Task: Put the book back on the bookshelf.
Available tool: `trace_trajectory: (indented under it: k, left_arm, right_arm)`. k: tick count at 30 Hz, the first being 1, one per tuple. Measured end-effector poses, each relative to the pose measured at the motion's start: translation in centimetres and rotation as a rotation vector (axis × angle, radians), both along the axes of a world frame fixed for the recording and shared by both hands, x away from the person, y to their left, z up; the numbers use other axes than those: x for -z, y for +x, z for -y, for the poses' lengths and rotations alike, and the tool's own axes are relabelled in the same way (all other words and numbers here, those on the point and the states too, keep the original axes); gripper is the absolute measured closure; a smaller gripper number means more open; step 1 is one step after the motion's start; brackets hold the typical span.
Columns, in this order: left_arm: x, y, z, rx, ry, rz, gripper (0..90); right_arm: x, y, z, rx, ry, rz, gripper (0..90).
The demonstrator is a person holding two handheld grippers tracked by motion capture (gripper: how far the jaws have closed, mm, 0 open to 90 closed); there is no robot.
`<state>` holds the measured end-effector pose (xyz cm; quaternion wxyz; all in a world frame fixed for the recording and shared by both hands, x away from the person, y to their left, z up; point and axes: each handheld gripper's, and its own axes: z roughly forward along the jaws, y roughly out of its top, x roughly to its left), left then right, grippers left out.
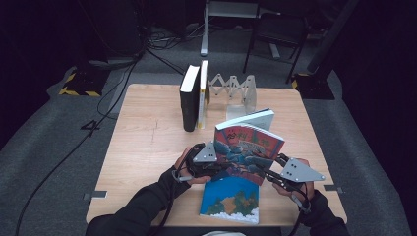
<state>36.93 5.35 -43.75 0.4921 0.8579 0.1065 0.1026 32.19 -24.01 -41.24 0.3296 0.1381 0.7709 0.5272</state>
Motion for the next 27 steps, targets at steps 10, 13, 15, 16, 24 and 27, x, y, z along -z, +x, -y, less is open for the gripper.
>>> trace_trajectory:
  k: [10,13,15,16,24,27]
  left_arm:
    - [0.2,-0.7,-0.1,0.028,-0.012,0.001,72.3]
    - [0.4,-1.0,-0.2,0.027,-0.019,-0.004,73.0]
    - [0.4,-1.2,-0.2,0.034,-0.021,-0.004,73.3]
    - [0.4,-1.2,-0.2,0.036,-0.021,-0.003,73.4]
    - [0.8,-1.6,-0.2,-0.008,-0.082,-0.012,73.1]
    - [0.6,-1.6,-0.2,-0.014,-0.111,-0.020,71.9]
  right_arm:
    - [-0.1,1.3,1.4,0.144,0.001,-0.085,37.7]
    - [0.4,1.9,1.1,0.115,-0.016,-0.137,31.7]
    - [0.6,2.1,0.7,0.077,-0.027,-0.160,30.3]
    - [0.7,2.2,0.5,0.062,-0.033,-0.167,29.8]
    - [1.1,2.1,-0.1,0.045,-0.023,-0.177,32.1]
    - [1.0,2.0,0.1,0.041,-0.011,-0.178,36.6]
